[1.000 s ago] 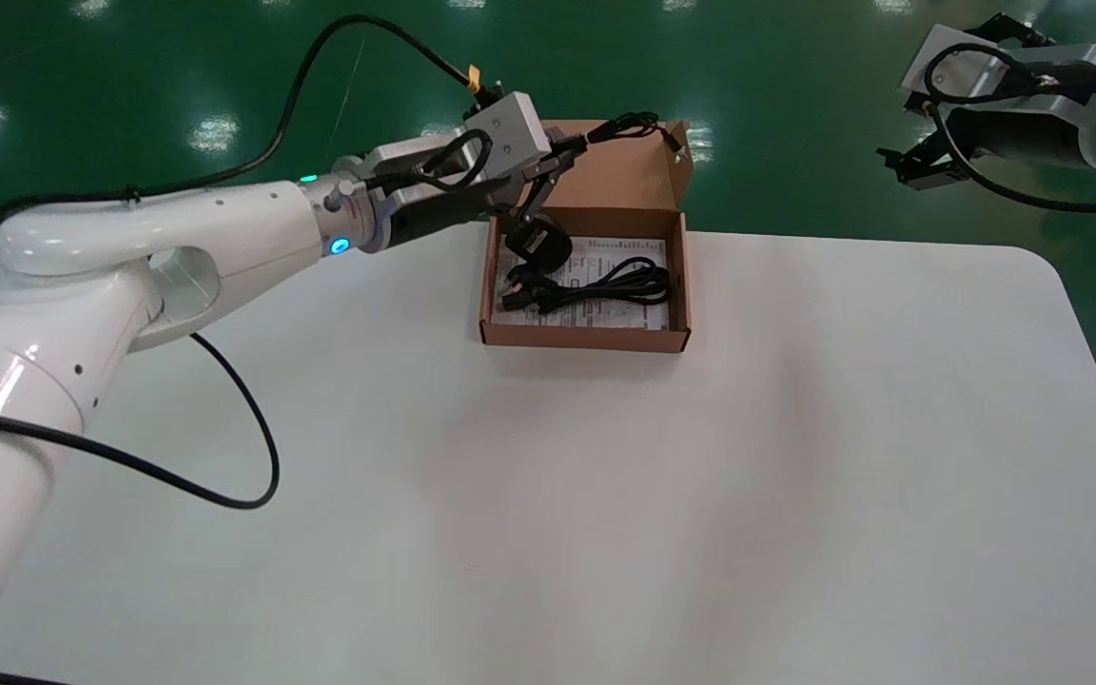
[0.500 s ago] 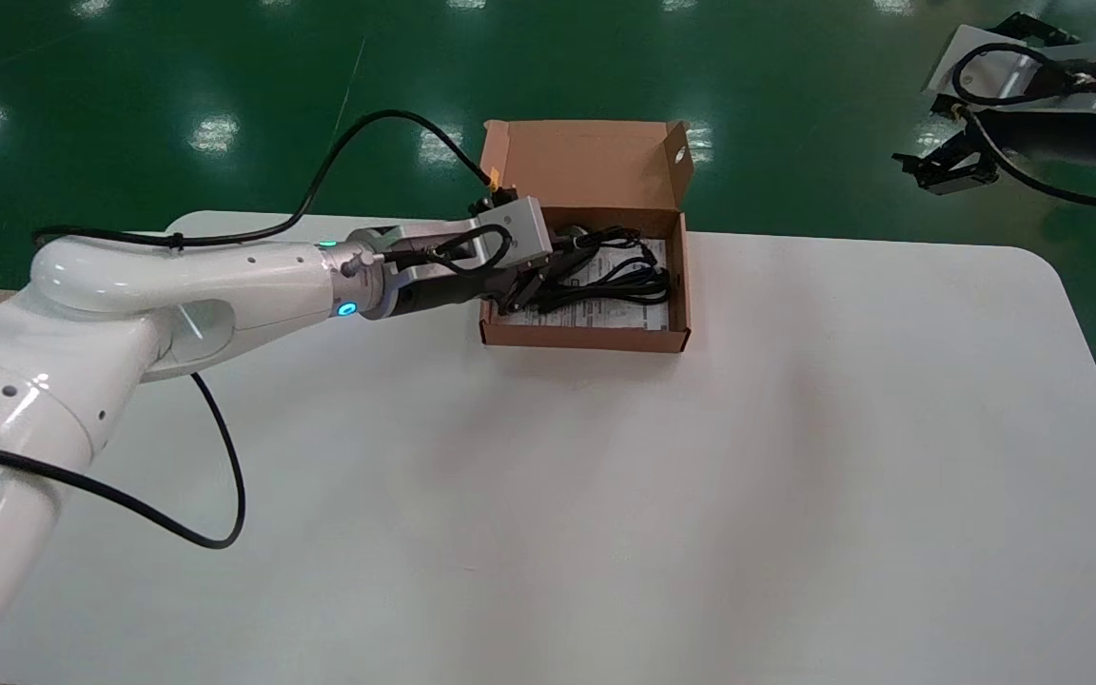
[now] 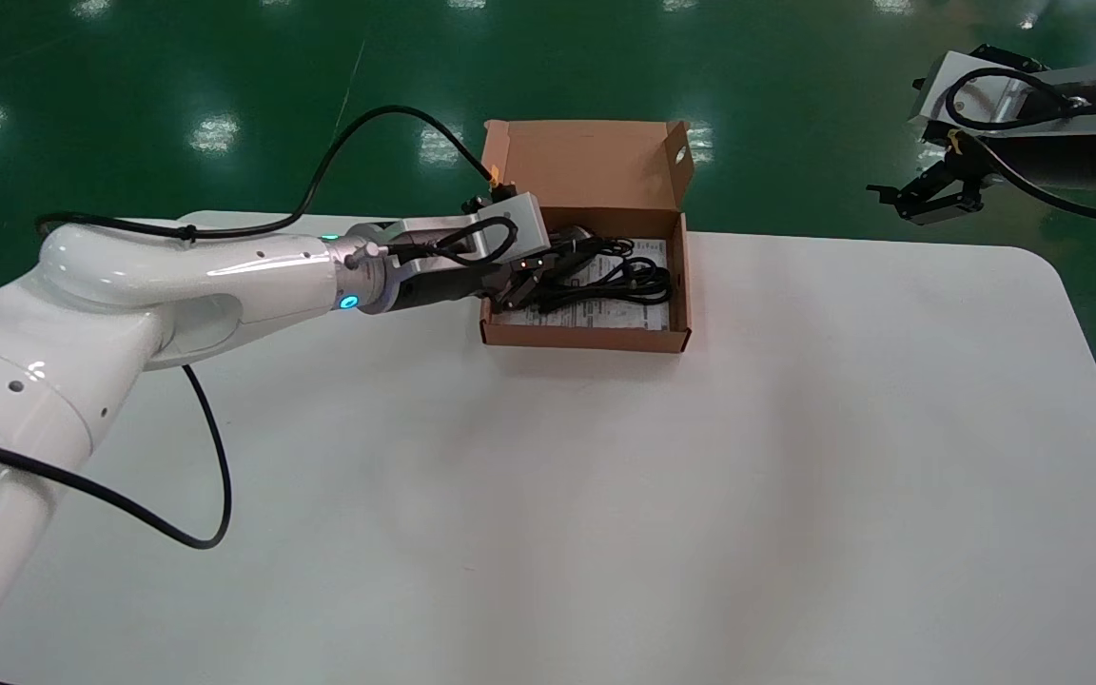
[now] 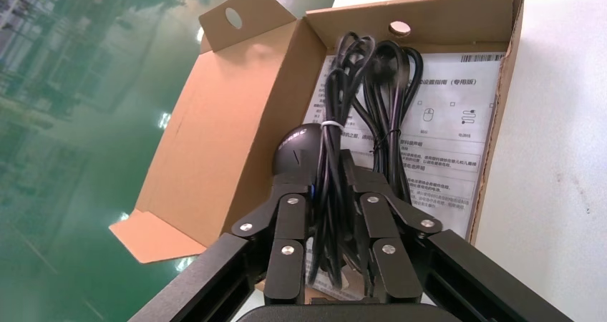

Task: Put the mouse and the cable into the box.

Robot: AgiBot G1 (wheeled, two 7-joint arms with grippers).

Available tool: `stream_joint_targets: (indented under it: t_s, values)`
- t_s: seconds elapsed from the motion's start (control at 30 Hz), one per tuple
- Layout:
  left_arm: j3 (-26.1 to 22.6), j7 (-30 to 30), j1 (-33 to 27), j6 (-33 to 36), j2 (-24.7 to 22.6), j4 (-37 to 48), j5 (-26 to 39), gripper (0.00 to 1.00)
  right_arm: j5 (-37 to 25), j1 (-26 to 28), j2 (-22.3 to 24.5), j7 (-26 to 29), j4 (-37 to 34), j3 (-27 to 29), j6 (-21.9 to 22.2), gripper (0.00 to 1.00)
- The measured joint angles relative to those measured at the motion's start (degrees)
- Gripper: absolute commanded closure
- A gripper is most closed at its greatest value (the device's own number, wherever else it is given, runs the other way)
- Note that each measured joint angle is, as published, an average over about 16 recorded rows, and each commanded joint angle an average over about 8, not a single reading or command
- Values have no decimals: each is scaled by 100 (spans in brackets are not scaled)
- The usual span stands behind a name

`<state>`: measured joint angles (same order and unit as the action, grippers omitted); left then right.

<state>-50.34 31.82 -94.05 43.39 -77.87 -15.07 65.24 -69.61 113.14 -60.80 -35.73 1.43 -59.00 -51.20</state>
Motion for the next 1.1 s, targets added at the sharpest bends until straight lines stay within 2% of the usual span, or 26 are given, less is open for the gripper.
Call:
stream_joint_targets:
  t_s: [0.37, 1.1]
  values:
    - [250, -425, 295, 357, 389, -560, -220, 0, 273, -443, 228, 404, 597, 389, -384, 0]
    - [1521, -1960, 1477, 1905, 1948, -2678, -1067, 0, 1264, -2308, 1159, 2083, 3215, 1937, -1600, 0]
